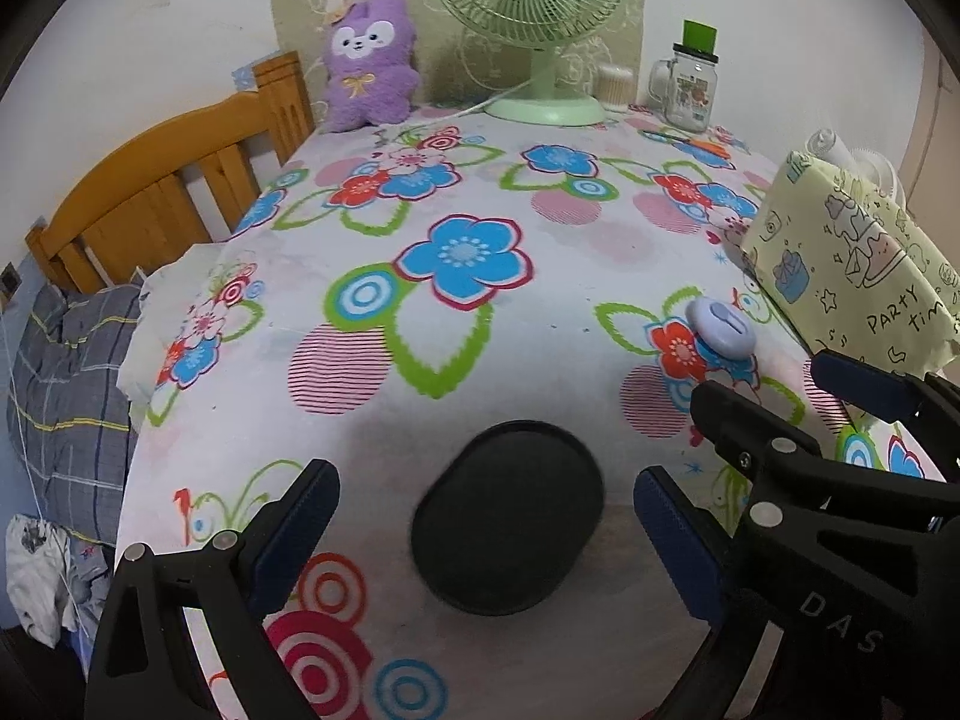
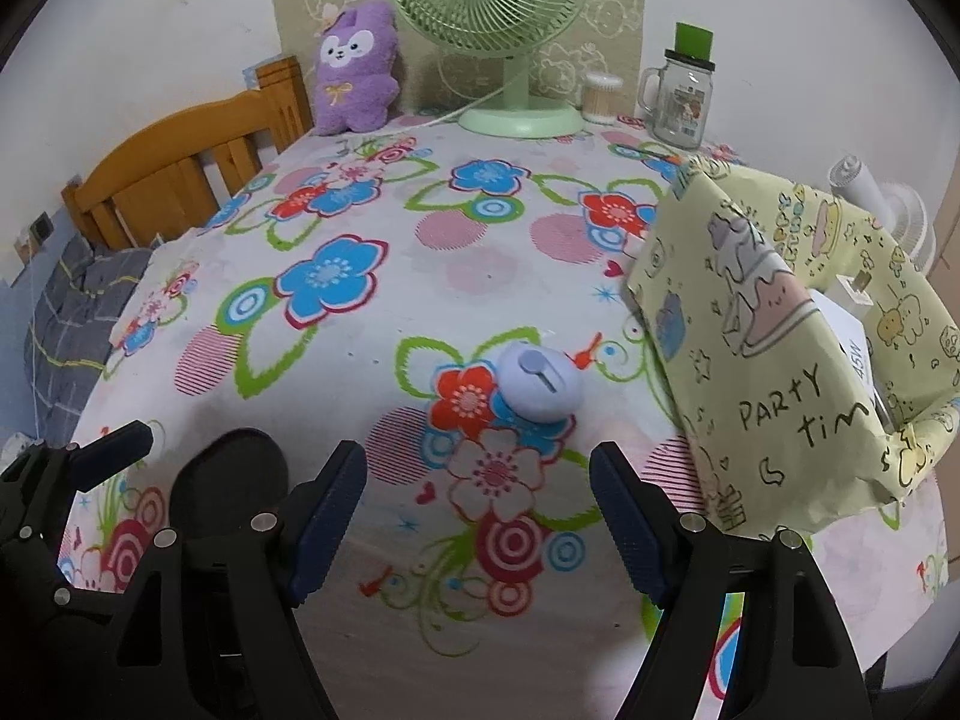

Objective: Organize rigid objects
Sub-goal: 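Close the left tool on the black oval pad while the right tool approaches the lavender round device, then close the right tool on the lavender round device while the left tool holds the black pad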

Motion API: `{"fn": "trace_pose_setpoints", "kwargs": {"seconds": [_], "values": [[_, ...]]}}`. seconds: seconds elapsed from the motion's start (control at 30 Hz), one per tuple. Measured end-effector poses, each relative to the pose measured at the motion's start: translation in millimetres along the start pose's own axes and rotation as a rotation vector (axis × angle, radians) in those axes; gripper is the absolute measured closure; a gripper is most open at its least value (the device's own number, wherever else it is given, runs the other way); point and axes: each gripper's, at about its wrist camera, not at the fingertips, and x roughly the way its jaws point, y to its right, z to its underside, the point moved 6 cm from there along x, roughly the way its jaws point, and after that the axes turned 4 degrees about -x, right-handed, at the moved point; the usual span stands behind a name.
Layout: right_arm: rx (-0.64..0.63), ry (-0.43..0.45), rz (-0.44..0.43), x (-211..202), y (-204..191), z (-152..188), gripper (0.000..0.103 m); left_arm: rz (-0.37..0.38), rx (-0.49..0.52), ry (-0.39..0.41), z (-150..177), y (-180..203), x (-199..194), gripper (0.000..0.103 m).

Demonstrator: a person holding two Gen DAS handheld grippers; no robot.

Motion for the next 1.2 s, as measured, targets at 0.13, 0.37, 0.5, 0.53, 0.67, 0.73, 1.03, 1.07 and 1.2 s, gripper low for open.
{"fn": "trace_pose_setpoints", "kwargs": {"seconds": [0.13,0.37,0.5,0.53,0.67,0.73,1.03,1.07,1.2], "values": [[-0.021,-0.001,0.004,2,-9,1,0.024,-0.003,-0.014,-0.02,4,-8,7,0.003],[-0.02,-0.013,0.013,6,-10,3,0.024,0.022,-0.008,-0.03,6,-3,12,0.003],[-0.024,-0.023,0.025,10,-8,3,0.024,0.059,-0.031,-0.066,8,0,18,0.019],[-0.027,-0.028,0.028,11,-8,3,0.024,0.045,-0.029,-0.054,8,1,17,0.021],[-0.036,-0.036,0.03,16,-7,3,0.024,0.044,-0.011,-0.039,7,8,16,0.036],[-0.036,-0.039,0.031,17,-5,2,0.024,0.043,-0.011,-0.039,6,9,17,0.036],[-0.001,-0.042,0.045,23,11,-5,0.024,0.068,0.007,-0.038,-9,25,26,0.036],[0.003,-0.042,0.047,24,14,-6,0.024,0.068,0.01,-0.038,-10,26,27,0.036],[0.016,-0.046,0.05,29,21,-9,0.028,0.07,0.024,-0.041,-16,32,34,0.036]]}}
